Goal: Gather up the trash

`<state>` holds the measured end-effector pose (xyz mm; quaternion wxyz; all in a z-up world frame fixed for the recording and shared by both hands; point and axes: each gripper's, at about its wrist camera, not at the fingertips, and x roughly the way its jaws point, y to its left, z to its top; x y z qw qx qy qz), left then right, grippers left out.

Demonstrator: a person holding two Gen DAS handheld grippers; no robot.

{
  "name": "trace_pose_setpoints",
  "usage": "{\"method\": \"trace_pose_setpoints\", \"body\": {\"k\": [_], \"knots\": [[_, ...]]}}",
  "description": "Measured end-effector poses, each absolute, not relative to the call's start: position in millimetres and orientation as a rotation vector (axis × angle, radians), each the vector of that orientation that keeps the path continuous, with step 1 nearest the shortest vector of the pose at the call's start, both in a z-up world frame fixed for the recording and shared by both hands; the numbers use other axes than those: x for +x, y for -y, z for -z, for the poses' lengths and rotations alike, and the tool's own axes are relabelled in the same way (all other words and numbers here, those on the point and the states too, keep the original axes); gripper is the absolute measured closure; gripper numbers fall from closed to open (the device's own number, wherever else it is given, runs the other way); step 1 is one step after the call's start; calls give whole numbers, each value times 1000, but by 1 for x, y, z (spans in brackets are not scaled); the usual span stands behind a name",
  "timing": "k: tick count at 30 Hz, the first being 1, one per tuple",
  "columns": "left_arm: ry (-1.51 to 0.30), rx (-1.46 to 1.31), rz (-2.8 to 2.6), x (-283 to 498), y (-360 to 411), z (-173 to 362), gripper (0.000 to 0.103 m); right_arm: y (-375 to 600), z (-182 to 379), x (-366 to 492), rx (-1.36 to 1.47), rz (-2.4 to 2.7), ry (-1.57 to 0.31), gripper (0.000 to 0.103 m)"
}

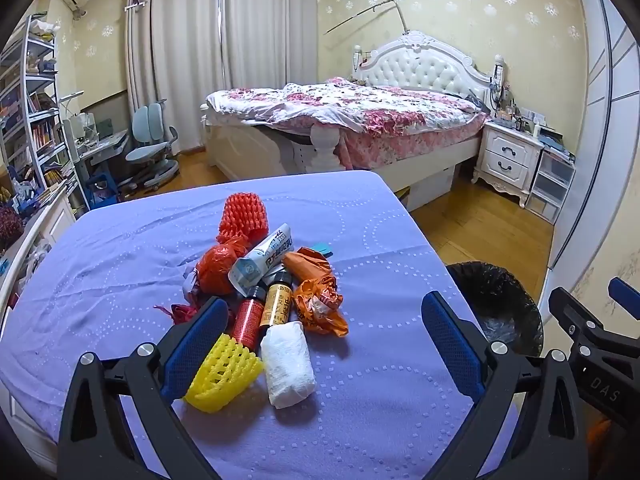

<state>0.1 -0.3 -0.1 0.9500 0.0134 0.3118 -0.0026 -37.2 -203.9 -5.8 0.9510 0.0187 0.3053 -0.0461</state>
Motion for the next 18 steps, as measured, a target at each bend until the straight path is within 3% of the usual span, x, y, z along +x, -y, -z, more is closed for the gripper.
{"method": "trace_pose_setpoints", "body": {"k": [18], "knots": [[-632,32,3,0,1,0,6,218,1,-38,46,105,-618,4]]}}
